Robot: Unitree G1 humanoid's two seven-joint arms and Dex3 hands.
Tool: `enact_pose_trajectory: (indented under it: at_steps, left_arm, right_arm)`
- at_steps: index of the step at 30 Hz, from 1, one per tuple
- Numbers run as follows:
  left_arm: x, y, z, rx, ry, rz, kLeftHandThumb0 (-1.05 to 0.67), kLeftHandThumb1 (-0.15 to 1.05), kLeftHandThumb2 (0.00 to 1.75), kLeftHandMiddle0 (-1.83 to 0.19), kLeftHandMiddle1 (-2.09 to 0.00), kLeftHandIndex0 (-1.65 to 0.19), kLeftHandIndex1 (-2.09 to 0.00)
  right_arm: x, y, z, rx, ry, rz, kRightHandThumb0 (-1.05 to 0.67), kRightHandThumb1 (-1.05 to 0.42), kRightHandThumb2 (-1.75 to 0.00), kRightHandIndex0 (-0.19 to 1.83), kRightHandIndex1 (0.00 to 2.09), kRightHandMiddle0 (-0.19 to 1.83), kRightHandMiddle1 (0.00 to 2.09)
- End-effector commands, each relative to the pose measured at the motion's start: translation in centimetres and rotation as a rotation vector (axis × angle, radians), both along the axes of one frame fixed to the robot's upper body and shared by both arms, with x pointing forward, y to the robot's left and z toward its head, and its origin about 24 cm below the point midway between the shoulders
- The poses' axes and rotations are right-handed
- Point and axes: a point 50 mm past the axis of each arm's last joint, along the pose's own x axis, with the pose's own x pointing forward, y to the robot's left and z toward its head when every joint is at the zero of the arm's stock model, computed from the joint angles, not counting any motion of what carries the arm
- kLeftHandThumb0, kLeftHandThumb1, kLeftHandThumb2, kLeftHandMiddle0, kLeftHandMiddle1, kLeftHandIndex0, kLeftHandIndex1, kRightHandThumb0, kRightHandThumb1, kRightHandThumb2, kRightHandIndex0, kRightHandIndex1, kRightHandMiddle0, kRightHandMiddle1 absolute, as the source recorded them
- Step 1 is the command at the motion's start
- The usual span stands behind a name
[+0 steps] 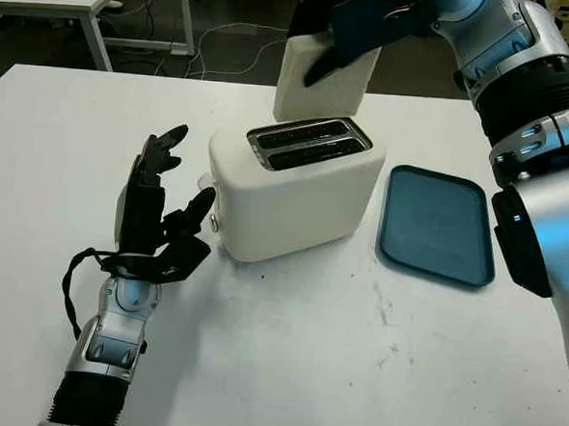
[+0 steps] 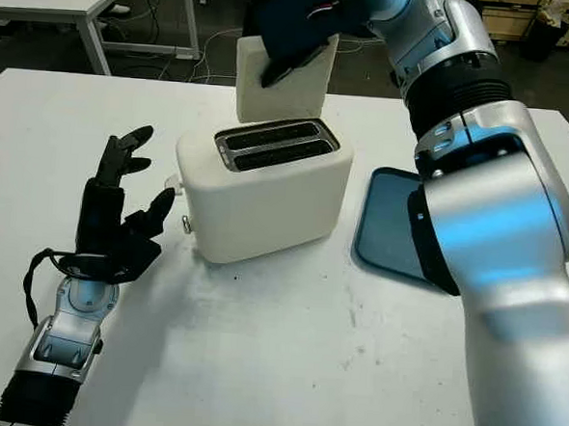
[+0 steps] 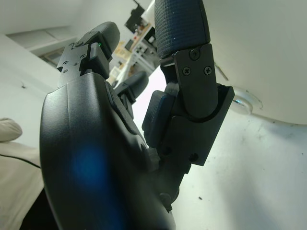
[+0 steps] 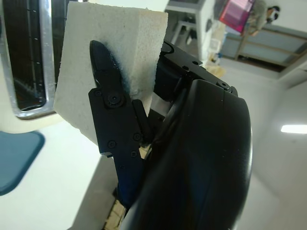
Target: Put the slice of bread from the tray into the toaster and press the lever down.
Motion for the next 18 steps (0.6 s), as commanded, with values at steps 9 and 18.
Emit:
enact_pose_trajectory:
  at_steps: [9,18]
  left_arm:
    - [0.1,-0.1,0.3,-0.005,-0.015,-0.004,-1.03,0.92,0.61,0.00,-1.17,0.00,-0.69]
    - [0.1,-0.1,0.3,-0.004,-0.017,0.000,-1.02,0.92,0.61,0.00,-1.15,0.00,-0.67]
  right_arm:
    - [0.3,-0.4,-1.8,0.030,0.110,-0.005,-0.40,-0.89,0.00,1.42,0.26,1.26,0.03]
    - [0.7,-0.8,-3.9,0.056,0.178,-0.036,-0.37,-0.88,0.00,1.39,0.31,1.25,0.02]
